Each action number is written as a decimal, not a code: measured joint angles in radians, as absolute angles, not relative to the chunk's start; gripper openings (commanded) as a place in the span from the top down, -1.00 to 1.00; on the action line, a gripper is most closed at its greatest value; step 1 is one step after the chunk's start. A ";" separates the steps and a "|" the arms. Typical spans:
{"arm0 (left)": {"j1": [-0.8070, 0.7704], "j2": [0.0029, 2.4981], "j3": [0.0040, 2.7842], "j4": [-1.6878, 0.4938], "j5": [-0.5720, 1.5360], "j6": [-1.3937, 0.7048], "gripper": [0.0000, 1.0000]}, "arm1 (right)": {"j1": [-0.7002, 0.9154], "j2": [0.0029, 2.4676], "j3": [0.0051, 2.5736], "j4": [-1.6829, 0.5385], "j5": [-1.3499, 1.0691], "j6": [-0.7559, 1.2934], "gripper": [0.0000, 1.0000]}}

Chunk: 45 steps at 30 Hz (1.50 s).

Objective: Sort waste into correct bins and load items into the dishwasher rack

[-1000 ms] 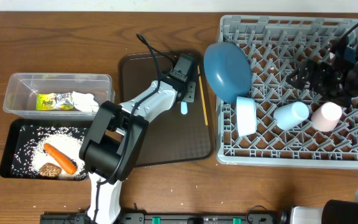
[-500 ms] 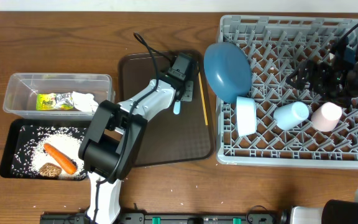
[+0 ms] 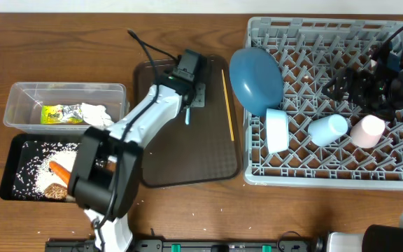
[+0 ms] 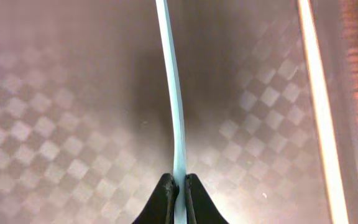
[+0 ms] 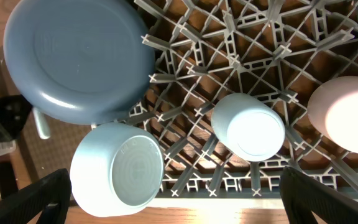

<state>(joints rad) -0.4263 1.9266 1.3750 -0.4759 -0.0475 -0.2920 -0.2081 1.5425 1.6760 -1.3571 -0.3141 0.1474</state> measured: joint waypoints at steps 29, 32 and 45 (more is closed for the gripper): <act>-0.389 1.879 1.375 -0.641 0.008 -0.325 -0.06 | 0.063 1.543 1.676 -1.254 -0.349 0.106 -0.89; -0.333 1.792 1.375 -0.699 0.002 -0.323 -0.25 | 0.203 1.543 1.676 -1.151 -0.343 0.130 -0.69; 0.051 1.271 1.379 -1.006 -0.068 -0.327 -0.88 | 0.679 1.798 1.679 -0.828 0.021 0.384 -0.59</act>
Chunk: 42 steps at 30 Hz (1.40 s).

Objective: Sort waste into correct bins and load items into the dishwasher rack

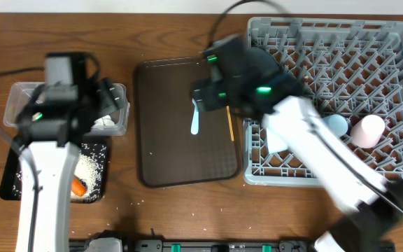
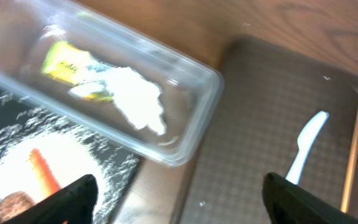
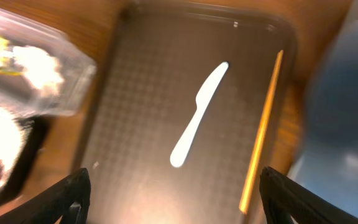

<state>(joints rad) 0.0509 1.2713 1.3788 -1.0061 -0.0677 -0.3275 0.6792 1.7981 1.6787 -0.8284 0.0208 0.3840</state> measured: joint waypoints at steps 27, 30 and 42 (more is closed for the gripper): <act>0.146 1.210 1.378 -1.096 -0.071 -0.330 -0.96 | 0.696 2.268 1.679 -0.564 0.105 0.553 0.84; 0.146 1.210 1.378 -1.096 -0.071 -0.330 -0.96 | 0.700 2.268 1.679 -0.564 0.106 0.554 0.92; 0.146 1.210 1.378 -1.096 -0.071 -0.330 -0.96 | 0.705 2.263 1.681 -0.583 0.105 0.503 0.97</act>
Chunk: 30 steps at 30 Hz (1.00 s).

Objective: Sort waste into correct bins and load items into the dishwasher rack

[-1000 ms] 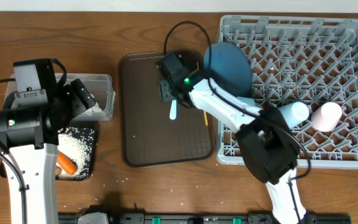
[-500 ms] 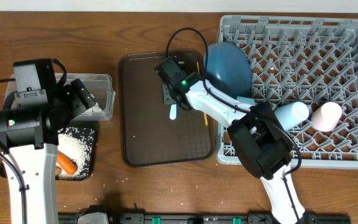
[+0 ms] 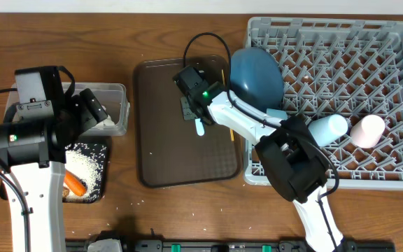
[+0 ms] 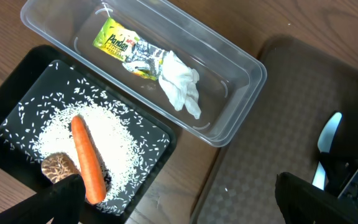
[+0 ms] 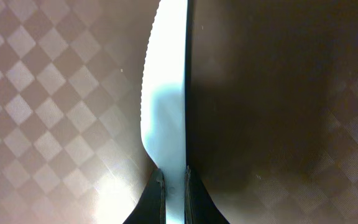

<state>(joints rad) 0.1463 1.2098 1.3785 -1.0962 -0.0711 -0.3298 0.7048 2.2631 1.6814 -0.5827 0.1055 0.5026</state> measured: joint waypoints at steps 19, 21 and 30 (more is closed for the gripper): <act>0.146 1.210 1.378 -1.096 -0.071 -0.330 -0.96 | 0.705 1.985 1.682 -0.632 0.104 0.388 0.25; 0.146 1.210 1.378 -1.096 -0.071 -0.330 -0.95 | 0.705 2.013 1.682 -0.610 0.105 0.385 -0.05; 0.146 1.210 1.378 -1.096 -0.071 -0.330 -0.96 | 0.705 2.288 1.679 -0.401 0.113 0.337 -0.17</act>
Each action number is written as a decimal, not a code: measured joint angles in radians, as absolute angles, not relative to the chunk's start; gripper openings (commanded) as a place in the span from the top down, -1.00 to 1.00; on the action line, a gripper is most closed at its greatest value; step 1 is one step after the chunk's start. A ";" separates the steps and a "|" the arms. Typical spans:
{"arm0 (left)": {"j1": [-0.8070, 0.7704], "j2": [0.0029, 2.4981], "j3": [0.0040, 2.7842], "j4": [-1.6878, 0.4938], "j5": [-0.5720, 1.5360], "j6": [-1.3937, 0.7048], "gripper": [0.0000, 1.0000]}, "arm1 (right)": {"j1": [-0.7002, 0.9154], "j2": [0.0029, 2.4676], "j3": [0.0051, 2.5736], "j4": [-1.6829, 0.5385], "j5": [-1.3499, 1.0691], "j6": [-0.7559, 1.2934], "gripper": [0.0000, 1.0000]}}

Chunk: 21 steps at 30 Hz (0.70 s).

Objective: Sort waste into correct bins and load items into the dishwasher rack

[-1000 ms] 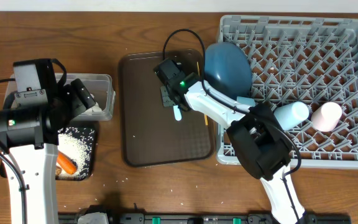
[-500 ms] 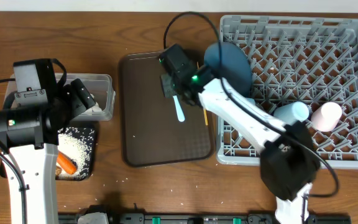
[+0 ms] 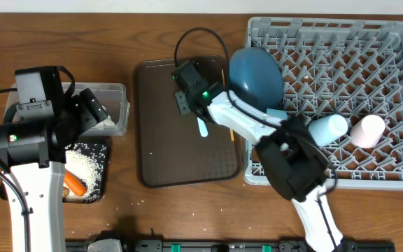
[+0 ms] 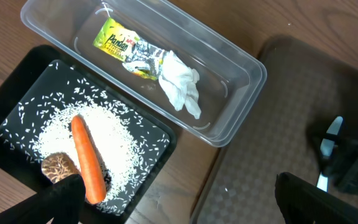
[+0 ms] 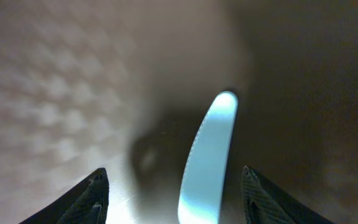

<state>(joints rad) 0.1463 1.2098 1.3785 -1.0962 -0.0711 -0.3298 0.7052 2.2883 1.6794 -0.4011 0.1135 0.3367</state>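
Observation:
A pale blue plastic knife [image 5: 205, 160] lies on the brown serving tray [image 3: 166, 154]. My right gripper [image 5: 173, 177] hangs just over it, open, one finger on each side of the blade and clear of it. In the overhead view the knife [image 3: 201, 127] sits just below that gripper [image 3: 187, 94], with a yellow chopstick [image 3: 227, 105] to its right. My left gripper [image 4: 182, 202] stands open and empty over the table edge beside the waste bins. The grey dishwasher rack [image 3: 341, 49] holds a blue bowl [image 3: 256, 75], a pale bowl [image 3: 277, 129] and two cups.
A clear bin [image 4: 253, 71] holds a yellow wrapper [image 4: 118, 42] and a white tissue [image 4: 180, 87]. The black tray [image 4: 5, 115] beside it carries rice, a carrot [image 4: 87, 158] and a mushroom [image 4: 58, 168]. The right arm spans from the rack's front to the brown tray.
My right gripper was shut on the knife's blade; now it is open and a little higher, with the knife lying free on the tray. The left arm has not moved.
First my left gripper was shut on the knife on the tray while the right arm hung over the rack. Then the left arm was back over the bins, open, and the right arm over the tray. The right gripper then gripped the knife and now stands open.

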 measured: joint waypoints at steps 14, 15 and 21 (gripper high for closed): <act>0.146 1.210 1.378 -1.097 -0.071 -0.330 -0.95 | 0.705 2.333 1.681 -0.287 0.167 0.318 0.91; 0.146 1.210 1.378 -1.097 -0.071 -0.330 -0.95 | 0.706 2.333 1.681 -0.287 0.168 0.319 0.92; 0.146 1.210 1.378 -1.096 -0.071 -0.330 -0.96 | 0.706 2.331 1.693 -0.299 0.173 0.321 0.98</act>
